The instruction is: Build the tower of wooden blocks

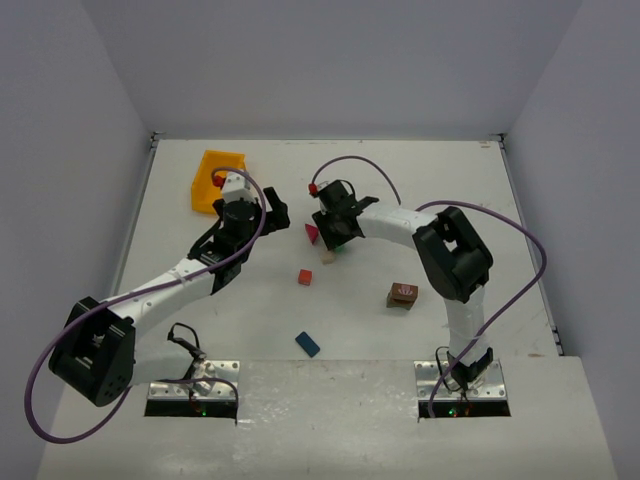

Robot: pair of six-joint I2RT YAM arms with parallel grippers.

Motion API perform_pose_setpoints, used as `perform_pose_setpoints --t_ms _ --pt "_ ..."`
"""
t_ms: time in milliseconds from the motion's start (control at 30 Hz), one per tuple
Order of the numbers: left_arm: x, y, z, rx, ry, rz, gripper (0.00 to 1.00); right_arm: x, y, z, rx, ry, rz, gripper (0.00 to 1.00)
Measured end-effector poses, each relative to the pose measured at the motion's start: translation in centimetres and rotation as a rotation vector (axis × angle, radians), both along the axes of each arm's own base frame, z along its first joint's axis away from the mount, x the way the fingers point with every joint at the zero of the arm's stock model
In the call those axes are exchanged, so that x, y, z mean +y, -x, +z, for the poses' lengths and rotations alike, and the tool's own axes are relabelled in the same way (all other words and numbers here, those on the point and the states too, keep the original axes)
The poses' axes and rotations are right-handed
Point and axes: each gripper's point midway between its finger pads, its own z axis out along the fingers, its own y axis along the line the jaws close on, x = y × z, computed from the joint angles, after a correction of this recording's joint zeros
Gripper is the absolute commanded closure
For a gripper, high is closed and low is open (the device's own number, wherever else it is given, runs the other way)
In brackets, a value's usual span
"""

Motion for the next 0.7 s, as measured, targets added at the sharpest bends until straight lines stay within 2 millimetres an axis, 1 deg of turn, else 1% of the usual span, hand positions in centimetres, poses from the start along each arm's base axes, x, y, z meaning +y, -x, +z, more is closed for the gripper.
perform_pose_setpoints --t_ms 67,233,300,433,533,600,667,700 --pt "-0.1 0.0 0.0 0.000 0.002 -0.006 0.00 0.0 0.2 -0.1 0.006 -0.001 0.004 0.63" --pt "-0.3 0.0 0.0 0.001 0.005 -0.016 0.00 0.2 0.1 -0.1 0.000 -0.010 0.013 0.65" --pt "-0.4 0.0 0.0 0.002 0.006 -0.019 0.00 0.3 0.1 0.0 -0.006 -0.014 0.021 0.72" --pt "-0.4 0.0 0.0 0.002 0.006 -0.020 0.00 0.4 0.0 0.6 -0.024 -0.021 0.054 0.80" --pt "-0.4 0.0 0.0 0.001 0.007 -0.020 0.00 0.9 -0.1 1.8 -0.046 -0.042 0.108 0.80" --pt "-0.4 0.0 0.0 0.001 0.007 -0.020 0.00 1.4 -0.1 3.2 -0.064 -0.065 0.160 0.80" --pt "-0.4 0.0 0.0 0.001 0.007 -0.020 0.00 2.4 -0.5 5.3 -0.099 -0.099 0.221 0.81" --pt "-0.4 0.0 0.0 0.001 0.007 -0.020 0.00 2.9 -1.0 6.8 -0.124 -0.120 0.258 0.81"
